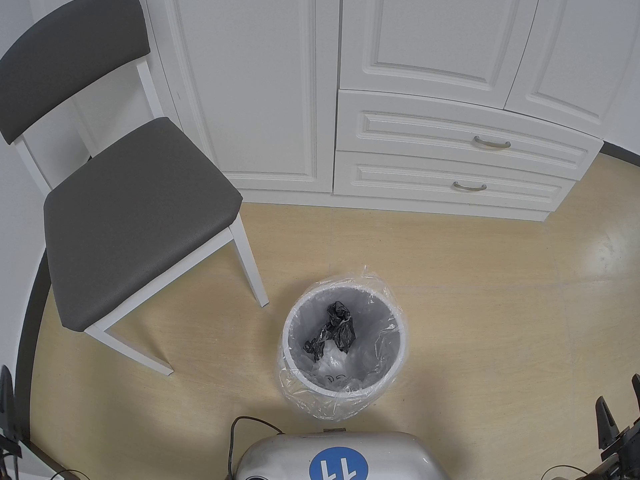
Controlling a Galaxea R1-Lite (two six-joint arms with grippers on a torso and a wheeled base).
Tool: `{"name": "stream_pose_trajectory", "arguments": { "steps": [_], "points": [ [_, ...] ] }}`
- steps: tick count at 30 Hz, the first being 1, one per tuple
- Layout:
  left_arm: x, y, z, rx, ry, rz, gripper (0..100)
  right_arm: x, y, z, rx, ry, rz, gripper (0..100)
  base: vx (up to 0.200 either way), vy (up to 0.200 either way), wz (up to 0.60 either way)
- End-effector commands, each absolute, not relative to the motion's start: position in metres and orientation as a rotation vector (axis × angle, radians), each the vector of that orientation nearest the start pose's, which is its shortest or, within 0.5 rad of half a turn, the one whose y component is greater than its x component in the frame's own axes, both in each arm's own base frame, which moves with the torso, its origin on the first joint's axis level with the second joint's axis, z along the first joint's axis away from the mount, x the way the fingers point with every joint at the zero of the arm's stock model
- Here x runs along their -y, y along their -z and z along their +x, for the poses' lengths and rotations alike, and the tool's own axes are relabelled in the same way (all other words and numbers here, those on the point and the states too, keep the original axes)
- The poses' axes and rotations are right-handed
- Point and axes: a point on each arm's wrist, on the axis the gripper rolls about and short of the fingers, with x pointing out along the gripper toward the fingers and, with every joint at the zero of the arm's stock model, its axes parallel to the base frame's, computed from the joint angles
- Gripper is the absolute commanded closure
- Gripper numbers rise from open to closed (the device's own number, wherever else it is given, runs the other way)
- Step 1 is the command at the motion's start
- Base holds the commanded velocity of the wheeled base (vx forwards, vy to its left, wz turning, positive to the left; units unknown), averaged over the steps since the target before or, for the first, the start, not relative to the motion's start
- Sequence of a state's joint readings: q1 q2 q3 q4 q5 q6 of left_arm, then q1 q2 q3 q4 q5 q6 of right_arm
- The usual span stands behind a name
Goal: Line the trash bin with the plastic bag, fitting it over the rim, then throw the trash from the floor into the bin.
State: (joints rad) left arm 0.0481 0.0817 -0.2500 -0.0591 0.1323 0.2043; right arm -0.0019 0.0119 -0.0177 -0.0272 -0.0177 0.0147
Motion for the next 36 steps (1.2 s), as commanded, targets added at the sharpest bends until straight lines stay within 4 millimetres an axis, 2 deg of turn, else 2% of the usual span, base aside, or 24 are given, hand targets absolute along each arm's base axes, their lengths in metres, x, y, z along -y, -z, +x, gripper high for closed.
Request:
{"name": "stream_pose_trajectory", "arguments": {
  "steps": [1, 4, 15, 18, 36],
  "points": [
    [-0.001, -0.135, -0.040, 0.173, -0.125, 0.195, 0, 0.000, -0.078, -0.023, 0.028, 0.020, 0.020, 0, 0.000, 0.000, 0.00],
    [-0.001, -0.126, -0.044, 0.138, -0.083, 0.193, 0, 0.000, -0.078, -0.023, 0.028, 0.020, 0.020, 0, 0.000, 0.000, 0.00],
    [-0.001, -0.096, -0.029, 0.069, -0.074, 0.129, 0, 0.000, -0.078, -0.023, 0.028, 0.020, 0.020, 0, 0.000, 0.000, 0.00],
    [-0.001, -0.083, -0.023, 0.064, -0.072, 0.134, 0, 0.000, -0.078, -0.023, 0.028, 0.020, 0.020, 0, 0.000, 0.000, 0.00],
    [0.000, -0.076, -0.023, -0.009, 0.002, 0.017, 0, 0.000, -0.078, -0.023, 0.028, 0.020, 0.014, 0, 0.000, 0.000, 0.00]
  ]
}}
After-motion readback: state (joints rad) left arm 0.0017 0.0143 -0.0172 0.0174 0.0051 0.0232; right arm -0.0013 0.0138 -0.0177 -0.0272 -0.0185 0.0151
